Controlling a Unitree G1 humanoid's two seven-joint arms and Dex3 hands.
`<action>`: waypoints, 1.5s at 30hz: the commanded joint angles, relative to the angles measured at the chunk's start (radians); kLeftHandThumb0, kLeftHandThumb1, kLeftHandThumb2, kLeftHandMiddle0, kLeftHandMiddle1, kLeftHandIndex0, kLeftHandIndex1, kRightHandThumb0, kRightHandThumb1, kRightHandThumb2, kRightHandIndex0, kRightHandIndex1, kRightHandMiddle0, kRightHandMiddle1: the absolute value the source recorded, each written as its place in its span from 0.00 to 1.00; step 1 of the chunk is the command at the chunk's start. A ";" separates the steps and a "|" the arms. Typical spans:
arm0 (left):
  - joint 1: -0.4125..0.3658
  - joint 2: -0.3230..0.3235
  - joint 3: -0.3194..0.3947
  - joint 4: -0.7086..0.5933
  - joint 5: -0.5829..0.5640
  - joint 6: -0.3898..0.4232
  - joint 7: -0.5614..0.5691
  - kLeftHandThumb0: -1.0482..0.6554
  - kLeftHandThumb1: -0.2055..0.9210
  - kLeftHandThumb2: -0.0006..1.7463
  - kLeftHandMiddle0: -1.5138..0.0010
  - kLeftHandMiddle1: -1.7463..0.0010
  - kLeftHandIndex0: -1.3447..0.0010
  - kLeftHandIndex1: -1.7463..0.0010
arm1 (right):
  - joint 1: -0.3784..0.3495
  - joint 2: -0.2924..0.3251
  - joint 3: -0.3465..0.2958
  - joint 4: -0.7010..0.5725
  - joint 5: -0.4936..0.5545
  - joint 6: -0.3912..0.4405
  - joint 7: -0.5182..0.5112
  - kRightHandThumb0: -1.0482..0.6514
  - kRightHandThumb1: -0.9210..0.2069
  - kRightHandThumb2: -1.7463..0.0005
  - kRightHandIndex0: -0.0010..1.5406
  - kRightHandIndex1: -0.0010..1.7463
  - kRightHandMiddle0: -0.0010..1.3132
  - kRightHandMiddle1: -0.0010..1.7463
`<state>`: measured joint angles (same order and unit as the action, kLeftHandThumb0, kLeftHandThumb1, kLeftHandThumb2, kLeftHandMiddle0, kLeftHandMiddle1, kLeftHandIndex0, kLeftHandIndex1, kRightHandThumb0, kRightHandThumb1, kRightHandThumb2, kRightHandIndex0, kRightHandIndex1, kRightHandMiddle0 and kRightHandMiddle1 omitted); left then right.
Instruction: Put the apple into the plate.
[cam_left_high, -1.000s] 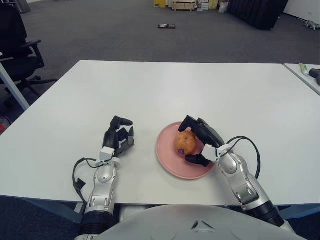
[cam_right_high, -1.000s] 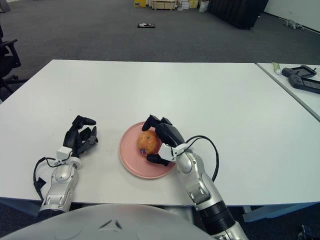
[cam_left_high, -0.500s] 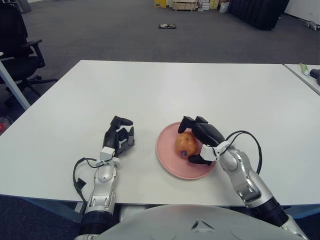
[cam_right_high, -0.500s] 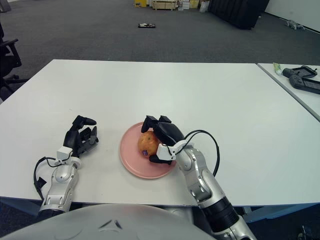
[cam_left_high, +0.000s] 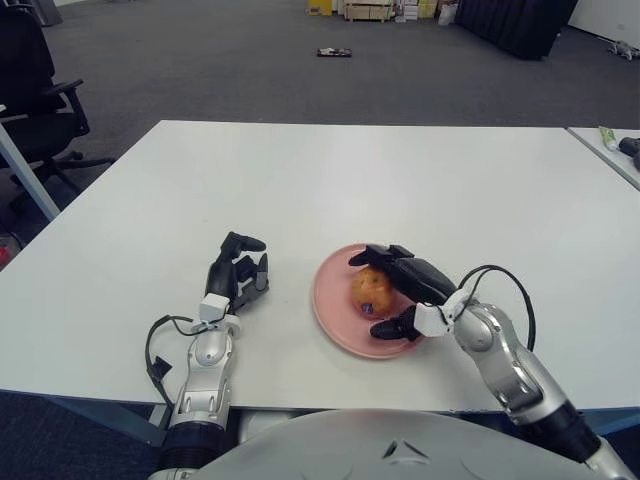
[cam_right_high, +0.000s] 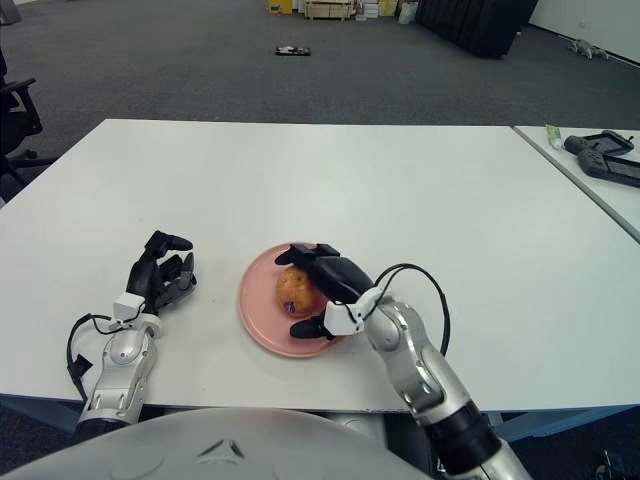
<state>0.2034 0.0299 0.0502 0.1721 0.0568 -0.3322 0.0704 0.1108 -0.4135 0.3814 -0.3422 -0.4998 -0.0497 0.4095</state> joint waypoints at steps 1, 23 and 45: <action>-0.011 0.003 0.003 0.015 0.005 -0.001 0.005 0.39 0.76 0.51 0.44 0.00 0.73 0.00 | -0.016 -0.017 -0.030 -0.034 0.066 -0.007 0.041 0.01 0.21 0.72 0.00 0.00 0.00 0.02; -0.005 -0.003 0.001 -0.005 0.016 0.031 0.017 0.39 0.77 0.51 0.42 0.00 0.73 0.00 | 0.091 -0.004 -0.237 -0.123 0.590 -0.018 0.188 0.08 0.26 0.79 0.00 0.00 0.00 0.00; -0.005 0.002 0.002 0.012 0.004 -0.006 0.007 0.39 0.76 0.52 0.44 0.00 0.73 0.00 | 0.161 0.421 -0.426 0.301 0.473 -0.338 -0.430 0.20 0.01 0.57 0.28 0.77 0.13 0.89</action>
<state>0.2035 0.0275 0.0482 0.1716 0.0626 -0.3322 0.0810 0.2616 -0.0321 -0.0216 -0.0810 0.0150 -0.3532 0.0594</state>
